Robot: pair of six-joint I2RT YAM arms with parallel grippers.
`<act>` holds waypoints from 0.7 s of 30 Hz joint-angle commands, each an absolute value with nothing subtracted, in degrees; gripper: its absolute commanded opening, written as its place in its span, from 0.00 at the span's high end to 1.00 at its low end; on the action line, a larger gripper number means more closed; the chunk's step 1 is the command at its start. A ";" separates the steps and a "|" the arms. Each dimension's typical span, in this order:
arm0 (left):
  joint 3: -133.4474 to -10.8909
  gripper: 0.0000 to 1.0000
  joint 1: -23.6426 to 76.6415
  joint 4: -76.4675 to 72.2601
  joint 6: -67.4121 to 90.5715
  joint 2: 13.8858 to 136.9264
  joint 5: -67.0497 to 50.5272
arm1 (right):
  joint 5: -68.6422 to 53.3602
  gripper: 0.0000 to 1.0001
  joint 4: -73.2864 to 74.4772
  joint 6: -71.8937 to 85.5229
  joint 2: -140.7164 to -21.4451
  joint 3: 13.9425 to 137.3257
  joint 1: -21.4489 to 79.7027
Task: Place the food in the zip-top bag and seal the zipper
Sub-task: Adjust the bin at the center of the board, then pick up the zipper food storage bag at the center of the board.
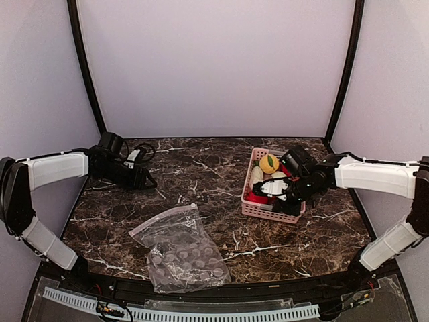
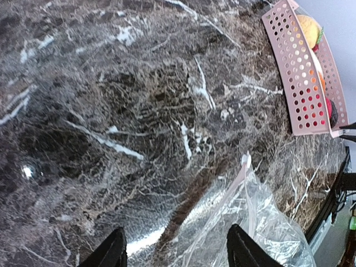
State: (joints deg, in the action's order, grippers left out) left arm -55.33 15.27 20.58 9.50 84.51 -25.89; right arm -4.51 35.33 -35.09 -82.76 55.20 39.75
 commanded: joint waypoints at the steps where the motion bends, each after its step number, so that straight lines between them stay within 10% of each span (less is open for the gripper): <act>1: -53.15 0.40 15.47 28.61 7.02 86.00 -30.54 | -11.68 0.72 36.75 -39.44 -77.65 54.08 39.00; 7: -50.43 0.41 15.75 29.89 6.20 87.31 -32.74 | -19.13 0.46 39.01 -37.64 -76.41 57.17 39.02; 21: -51.59 0.66 19.33 31.73 3.93 96.03 -37.30 | -24.89 0.44 36.96 -34.42 -76.98 58.18 38.95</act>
